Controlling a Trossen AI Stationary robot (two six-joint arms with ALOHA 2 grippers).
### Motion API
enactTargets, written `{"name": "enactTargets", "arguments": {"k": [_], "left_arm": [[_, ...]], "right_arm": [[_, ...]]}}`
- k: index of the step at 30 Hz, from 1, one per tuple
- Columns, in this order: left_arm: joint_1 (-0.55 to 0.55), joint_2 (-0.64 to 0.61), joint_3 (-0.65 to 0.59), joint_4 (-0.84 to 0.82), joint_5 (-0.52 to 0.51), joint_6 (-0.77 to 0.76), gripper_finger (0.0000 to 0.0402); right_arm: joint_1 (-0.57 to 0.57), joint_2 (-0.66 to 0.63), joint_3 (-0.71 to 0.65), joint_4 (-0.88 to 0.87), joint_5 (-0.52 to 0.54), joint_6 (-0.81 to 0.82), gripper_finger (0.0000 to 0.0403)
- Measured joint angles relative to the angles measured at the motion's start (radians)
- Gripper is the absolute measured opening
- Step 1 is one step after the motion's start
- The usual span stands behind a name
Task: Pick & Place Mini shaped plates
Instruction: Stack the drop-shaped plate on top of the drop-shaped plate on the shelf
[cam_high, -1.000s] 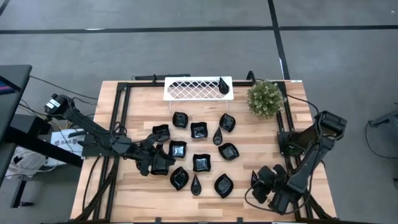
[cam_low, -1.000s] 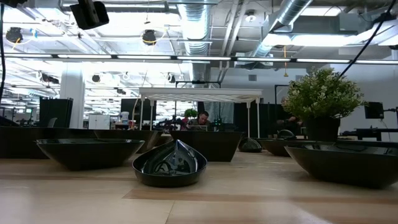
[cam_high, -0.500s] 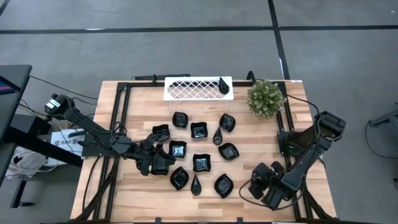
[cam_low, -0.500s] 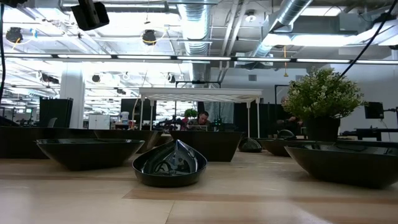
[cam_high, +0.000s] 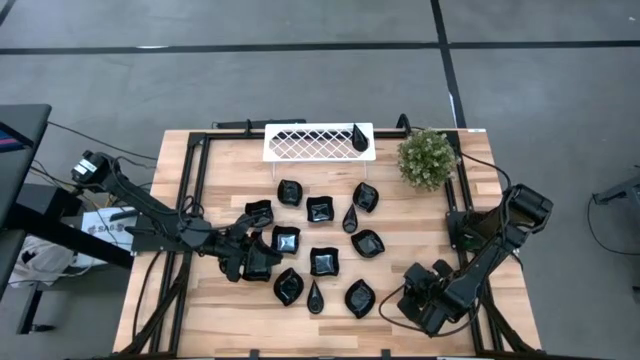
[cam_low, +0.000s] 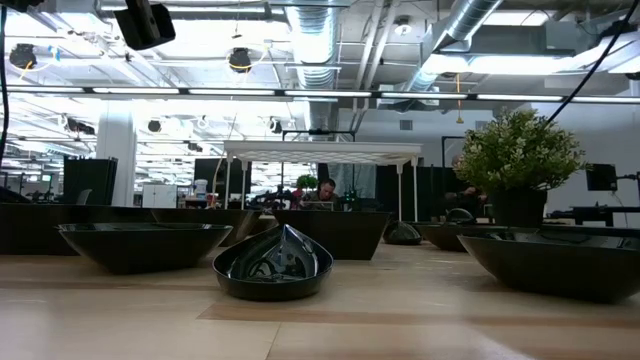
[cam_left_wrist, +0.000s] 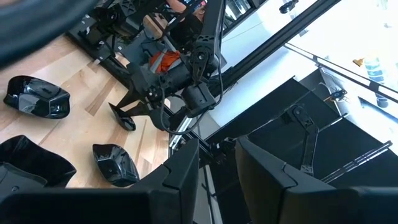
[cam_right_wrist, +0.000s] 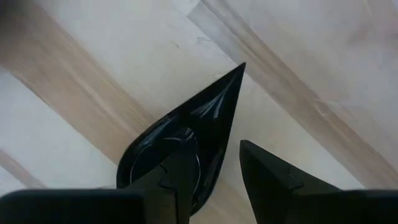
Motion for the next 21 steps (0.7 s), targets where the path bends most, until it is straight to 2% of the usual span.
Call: {"name": "enactTargets", "arguments": {"k": [4,12,21], "left_arm": [[0.000,0.000,0.000,-0.004,0.000,0.000,0.0108],[0.000,0.000,0.000,-0.008,0.000,0.000,0.0108],[0.000,0.000,0.000,-0.011,0.000,0.000,0.0108]], "right_arm": [[0.000,0.000,0.000,0.003,-0.002,0.001,0.0094],[-0.012,0.000,0.000,0.003,-0.001,0.005,0.0009],[-0.038,-0.010,0.006,0.006,-0.001,0.051,0.0004]]}}
